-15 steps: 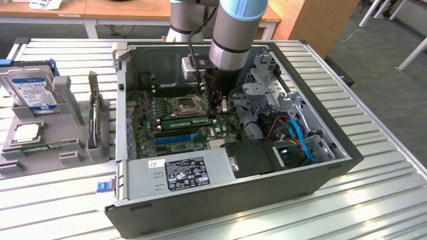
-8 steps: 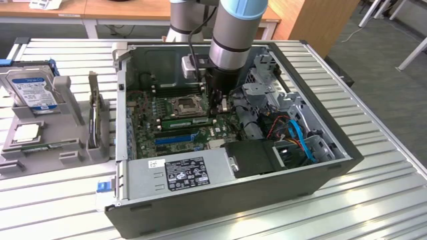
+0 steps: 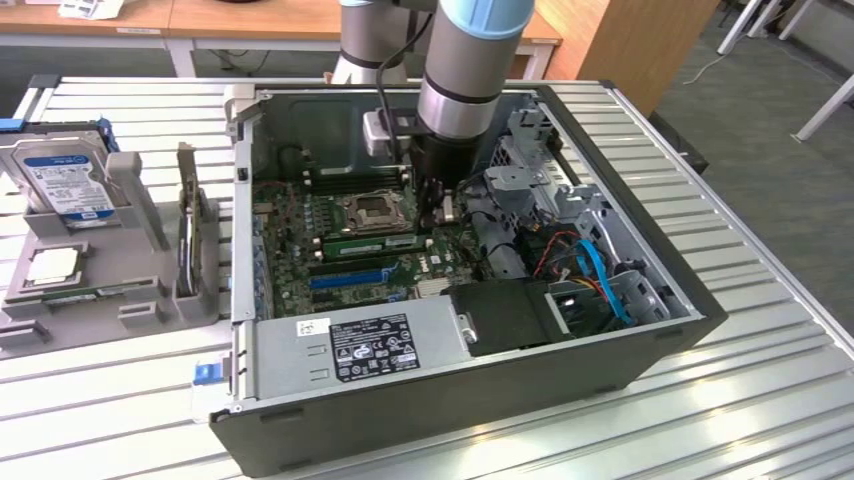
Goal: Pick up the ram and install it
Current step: 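Press down the ram until it locks into place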
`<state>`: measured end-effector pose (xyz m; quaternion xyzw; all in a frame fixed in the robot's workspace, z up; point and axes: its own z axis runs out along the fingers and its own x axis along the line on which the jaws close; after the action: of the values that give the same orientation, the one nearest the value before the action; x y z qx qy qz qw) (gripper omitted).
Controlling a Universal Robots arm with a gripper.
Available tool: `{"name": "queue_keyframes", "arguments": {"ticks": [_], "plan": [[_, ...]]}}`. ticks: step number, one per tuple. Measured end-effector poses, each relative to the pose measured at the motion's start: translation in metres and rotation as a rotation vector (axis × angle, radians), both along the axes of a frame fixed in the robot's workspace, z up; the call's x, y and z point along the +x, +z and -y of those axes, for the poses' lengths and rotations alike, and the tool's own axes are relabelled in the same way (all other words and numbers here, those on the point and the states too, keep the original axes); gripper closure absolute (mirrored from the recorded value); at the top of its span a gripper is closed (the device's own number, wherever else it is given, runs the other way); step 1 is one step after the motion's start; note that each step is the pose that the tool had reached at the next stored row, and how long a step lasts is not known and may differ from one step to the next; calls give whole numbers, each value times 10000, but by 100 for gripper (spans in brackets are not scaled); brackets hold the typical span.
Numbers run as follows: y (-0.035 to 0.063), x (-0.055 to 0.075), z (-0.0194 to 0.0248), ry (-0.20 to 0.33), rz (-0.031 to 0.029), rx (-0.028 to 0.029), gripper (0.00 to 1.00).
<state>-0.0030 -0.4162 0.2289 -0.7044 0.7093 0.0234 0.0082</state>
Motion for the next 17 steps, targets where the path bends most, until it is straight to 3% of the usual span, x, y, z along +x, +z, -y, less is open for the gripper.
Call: {"name": "queue_keyframes", "arguments": {"ticks": [17], "plan": [[-27, 0, 0, 0, 0, 1, 90]]}}
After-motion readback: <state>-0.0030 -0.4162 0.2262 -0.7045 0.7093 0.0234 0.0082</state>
